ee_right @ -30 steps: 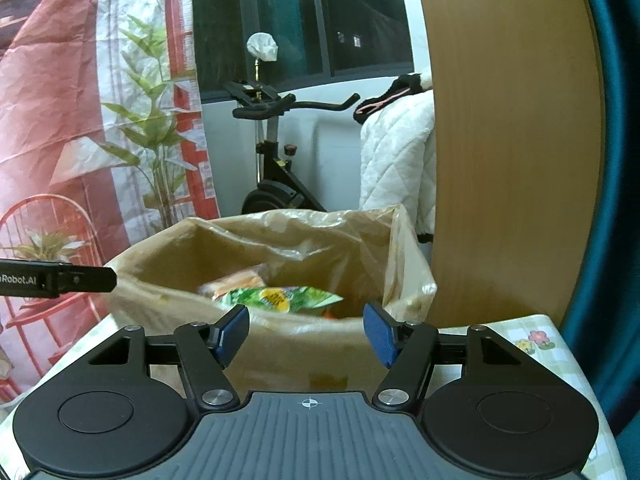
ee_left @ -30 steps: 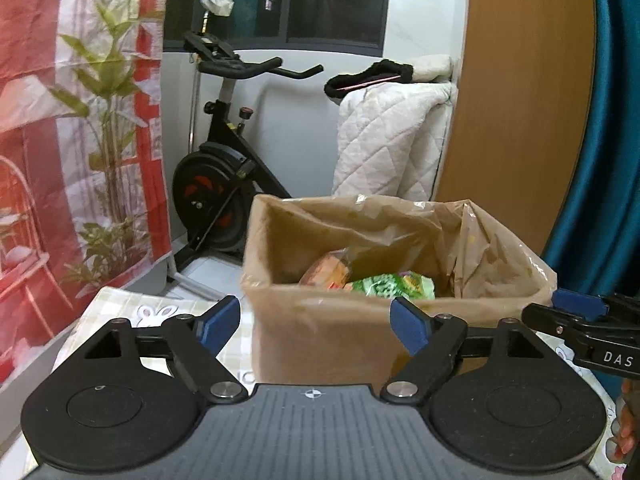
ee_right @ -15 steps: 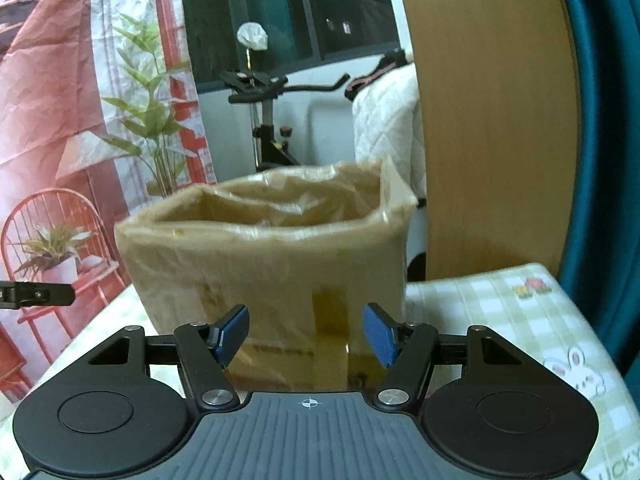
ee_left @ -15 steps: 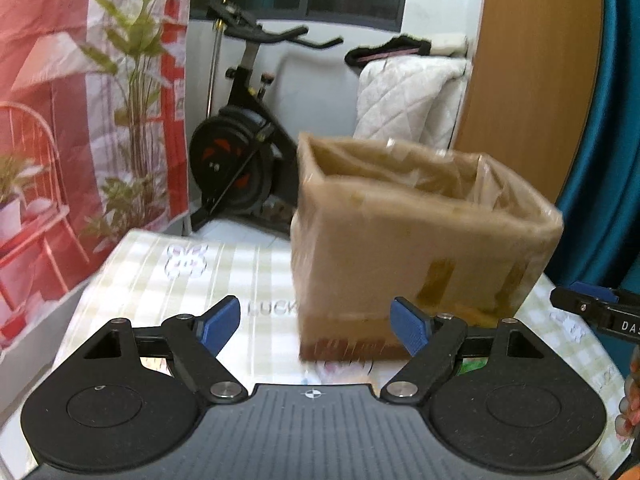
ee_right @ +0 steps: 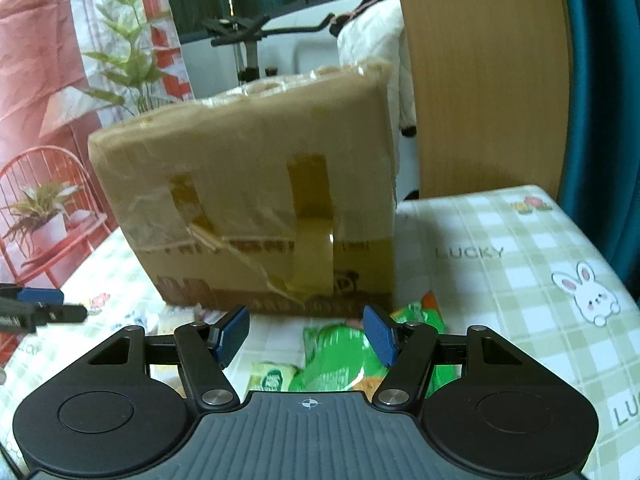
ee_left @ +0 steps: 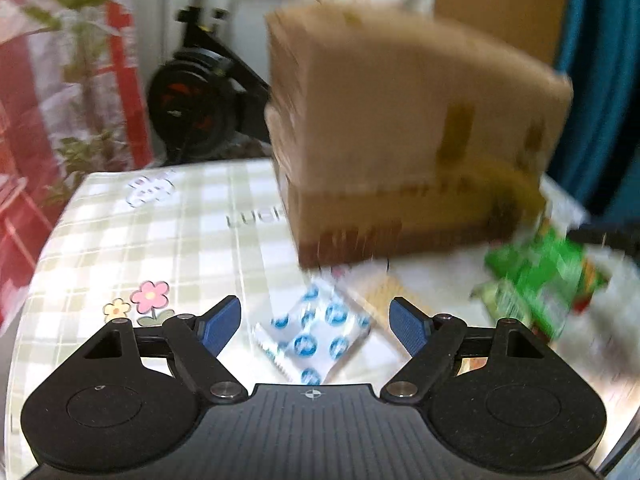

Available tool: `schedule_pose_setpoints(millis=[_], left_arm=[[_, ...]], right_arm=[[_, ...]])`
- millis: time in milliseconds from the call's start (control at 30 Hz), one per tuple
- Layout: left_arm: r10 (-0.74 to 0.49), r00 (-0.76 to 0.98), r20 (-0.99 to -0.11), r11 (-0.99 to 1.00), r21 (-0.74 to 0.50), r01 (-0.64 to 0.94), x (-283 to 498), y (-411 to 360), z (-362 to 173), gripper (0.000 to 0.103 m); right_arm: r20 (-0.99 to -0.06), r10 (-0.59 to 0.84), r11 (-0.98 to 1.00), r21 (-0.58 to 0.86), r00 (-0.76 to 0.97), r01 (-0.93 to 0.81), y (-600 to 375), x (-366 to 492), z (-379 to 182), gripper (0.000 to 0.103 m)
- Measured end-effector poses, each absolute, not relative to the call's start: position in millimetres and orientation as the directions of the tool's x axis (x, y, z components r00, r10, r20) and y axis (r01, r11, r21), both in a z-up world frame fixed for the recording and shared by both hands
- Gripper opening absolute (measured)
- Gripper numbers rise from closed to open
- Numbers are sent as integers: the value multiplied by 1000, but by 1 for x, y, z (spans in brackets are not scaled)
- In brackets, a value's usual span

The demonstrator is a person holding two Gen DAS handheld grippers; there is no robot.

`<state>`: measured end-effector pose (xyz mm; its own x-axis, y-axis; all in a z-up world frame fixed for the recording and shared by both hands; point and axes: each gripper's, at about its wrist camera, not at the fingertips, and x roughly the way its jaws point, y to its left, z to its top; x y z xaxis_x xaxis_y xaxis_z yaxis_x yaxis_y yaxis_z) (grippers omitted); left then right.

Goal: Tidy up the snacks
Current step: 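Return both tools to the pile and grasp the blue-dotted wrapper and green packet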

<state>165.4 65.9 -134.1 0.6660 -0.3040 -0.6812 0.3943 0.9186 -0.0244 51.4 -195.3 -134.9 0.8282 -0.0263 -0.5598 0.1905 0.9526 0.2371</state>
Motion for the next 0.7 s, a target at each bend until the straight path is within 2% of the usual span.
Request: schedule_pose_setpoints(millis=[267, 433, 500, 600, 700], left_arm=[[-363, 632, -685, 865, 4, 501, 177, 59, -159, 83], [-378, 630, -679, 869, -25, 495, 192, 57, -167, 83], [-385, 626, -678, 870, -41, 492, 196, 54, -169, 83], [-399, 619, -676, 867, -59, 495, 197, 54, -172, 83], [-409, 613, -676, 866, -74, 495, 197, 58, -174, 83]], right_arm=[[-594, 14, 950, 260, 804, 175, -189, 62, -147, 58], [-615, 79, 958, 263, 784, 110, -176, 76, -150, 45], [-632, 107, 956, 278, 768, 96, -172, 82, -155, 43], [-674, 143, 950, 300, 725, 92, -164, 94, -166, 42], [-713, 113, 951, 280, 692, 133, -161, 100, -176, 44]])
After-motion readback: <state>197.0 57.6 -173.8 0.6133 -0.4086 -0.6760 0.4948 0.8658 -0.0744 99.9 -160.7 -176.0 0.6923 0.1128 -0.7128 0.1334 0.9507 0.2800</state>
